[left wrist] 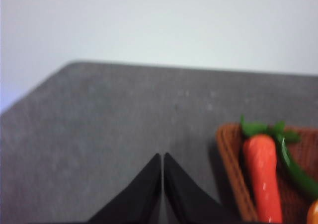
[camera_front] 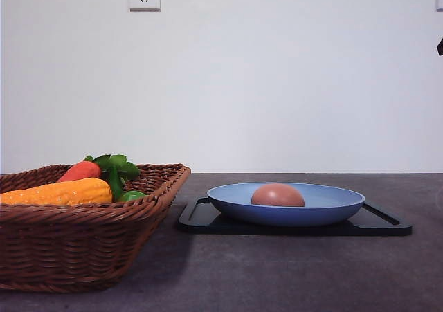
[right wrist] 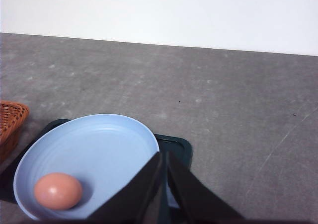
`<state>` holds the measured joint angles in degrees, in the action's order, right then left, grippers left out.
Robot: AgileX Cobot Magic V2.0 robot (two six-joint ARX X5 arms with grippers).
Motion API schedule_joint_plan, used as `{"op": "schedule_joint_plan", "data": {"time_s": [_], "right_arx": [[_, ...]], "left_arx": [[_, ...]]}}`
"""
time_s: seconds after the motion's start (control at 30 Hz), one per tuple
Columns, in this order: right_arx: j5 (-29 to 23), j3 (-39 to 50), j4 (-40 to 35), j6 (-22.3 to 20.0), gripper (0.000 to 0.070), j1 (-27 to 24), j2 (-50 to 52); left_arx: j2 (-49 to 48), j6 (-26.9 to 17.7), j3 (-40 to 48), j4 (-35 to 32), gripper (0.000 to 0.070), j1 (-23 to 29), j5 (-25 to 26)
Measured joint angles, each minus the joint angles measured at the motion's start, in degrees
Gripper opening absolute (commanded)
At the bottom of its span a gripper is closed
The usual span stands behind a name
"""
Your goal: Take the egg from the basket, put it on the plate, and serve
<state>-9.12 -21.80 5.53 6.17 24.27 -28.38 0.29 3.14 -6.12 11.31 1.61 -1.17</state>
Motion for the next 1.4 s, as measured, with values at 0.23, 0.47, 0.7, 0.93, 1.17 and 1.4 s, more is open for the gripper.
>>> {"op": "schedule_joint_plan", "data": {"time_s": [0.23, 0.47, 0.7, 0.93, 1.17, 1.4], "right_arx": [[-0.01, 0.0, 0.01, 0.0, 0.0, 0.0, 0.0], [0.0, 0.0, 0.0, 0.0, 0.0, 0.0, 0.0], [-0.01, 0.0, 0.0, 0.0, 0.0, 0.0, 0.0], [-0.01, 0.0, 0.01, 0.0, 0.0, 0.0, 0.0], [-0.01, 0.0, 0.01, 0.0, 0.0, 0.0, 0.0], [-0.11, 0.0, 0.01, -0.21, 0.0, 0.0, 0.01]], "left_arx": [[0.0, 0.75, 3.55, 0.06, 0.0, -0.01, 0.0], [0.0, 0.87, 4.34, -0.84, 0.0, 0.0, 0.01], [0.0, 0.87, 4.34, -0.86, 0.0, -0.01, 0.02], [0.0, 0.87, 4.34, -0.87, 0.0, -0.01, 0.01], [0.0, 0.87, 4.34, -0.86, 0.0, -0.01, 0.0], [0.0, 0.87, 4.34, -0.87, 0.0, -0.01, 0.01]]}}
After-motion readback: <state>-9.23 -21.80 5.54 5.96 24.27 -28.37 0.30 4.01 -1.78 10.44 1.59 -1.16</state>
